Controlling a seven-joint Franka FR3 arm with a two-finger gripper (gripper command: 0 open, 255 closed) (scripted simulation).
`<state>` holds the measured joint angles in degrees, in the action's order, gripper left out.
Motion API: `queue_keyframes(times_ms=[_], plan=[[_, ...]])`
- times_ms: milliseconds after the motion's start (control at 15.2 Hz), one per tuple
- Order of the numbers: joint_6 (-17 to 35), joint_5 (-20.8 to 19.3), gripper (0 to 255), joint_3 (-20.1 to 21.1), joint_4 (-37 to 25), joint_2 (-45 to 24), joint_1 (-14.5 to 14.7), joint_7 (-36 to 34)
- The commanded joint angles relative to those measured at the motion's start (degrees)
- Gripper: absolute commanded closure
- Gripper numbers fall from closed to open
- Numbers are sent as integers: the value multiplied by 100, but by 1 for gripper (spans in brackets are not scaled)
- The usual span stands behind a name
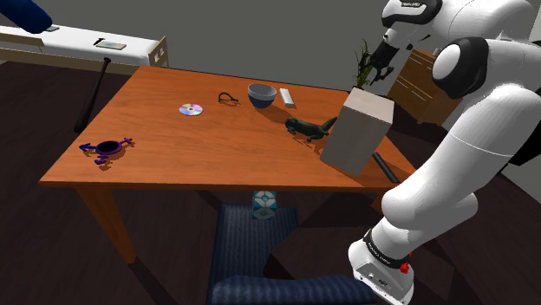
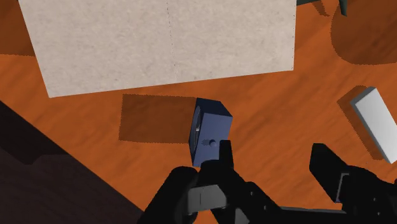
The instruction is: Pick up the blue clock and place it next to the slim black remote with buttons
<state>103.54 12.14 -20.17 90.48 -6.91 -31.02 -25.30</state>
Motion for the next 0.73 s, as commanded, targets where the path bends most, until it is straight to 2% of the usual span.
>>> queue_keyframes(times_ms=[0, 528, 594, 660], plan=[[0, 0, 255, 0, 0, 0, 0, 0], [0, 0, 255, 0, 0, 0, 0, 0], [0, 0, 0, 0, 0, 0, 0, 0], [89, -15, 0, -2, 21, -113, -4, 16]])
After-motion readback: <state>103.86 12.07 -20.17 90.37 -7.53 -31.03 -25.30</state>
